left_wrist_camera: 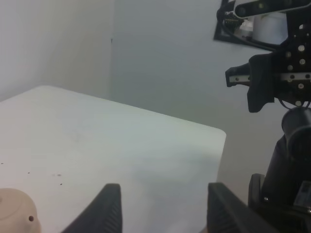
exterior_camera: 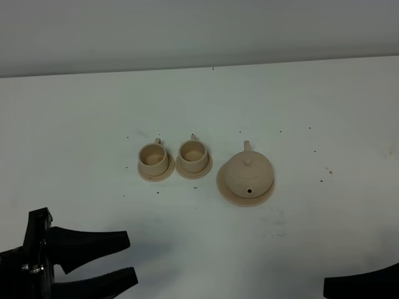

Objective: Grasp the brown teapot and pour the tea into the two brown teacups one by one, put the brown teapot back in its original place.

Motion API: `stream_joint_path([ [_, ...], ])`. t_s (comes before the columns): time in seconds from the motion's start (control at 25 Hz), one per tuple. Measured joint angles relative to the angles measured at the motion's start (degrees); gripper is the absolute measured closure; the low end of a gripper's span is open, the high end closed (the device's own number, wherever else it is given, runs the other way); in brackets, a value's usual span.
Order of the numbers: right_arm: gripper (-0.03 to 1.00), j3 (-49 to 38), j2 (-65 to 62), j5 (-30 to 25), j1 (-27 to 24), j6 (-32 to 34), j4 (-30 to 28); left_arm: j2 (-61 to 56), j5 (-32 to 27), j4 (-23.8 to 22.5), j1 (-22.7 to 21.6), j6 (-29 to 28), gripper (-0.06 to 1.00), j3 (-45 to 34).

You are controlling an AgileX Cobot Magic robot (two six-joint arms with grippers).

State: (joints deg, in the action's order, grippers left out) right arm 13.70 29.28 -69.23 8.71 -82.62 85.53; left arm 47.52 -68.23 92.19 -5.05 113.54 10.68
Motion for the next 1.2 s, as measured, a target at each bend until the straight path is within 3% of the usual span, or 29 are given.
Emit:
stream_joint_path([
  [0.16,0.45,0.0,0.0,0.0,0.0,-0.1,0.2,1.0,0.0,0.3,1.2,0.2,0.52,0.0],
  [0.52,0.45,0.0,0.0,0.0,0.0,-0.1,0.2,6.6,1.9,2.4,10.3,4.1,0.52,0.0],
  [0.8,0.45,0.0,0.0,0.1,0.0,-0.1,0.2,6.8,4.3,4.9,10.6,4.7,0.52,0.0],
  [0.96,0.46,0.0,0.0,3.6,0.0,-0.1,0.2,6.8,4.5,5.2,10.6,6.0,0.52,0.0],
  [1.2,0.5,0.0,0.0,7.4,0.0,-0.3,1.8,6.4,3.9,7.0,10.7,6.2,0.62,2.8],
])
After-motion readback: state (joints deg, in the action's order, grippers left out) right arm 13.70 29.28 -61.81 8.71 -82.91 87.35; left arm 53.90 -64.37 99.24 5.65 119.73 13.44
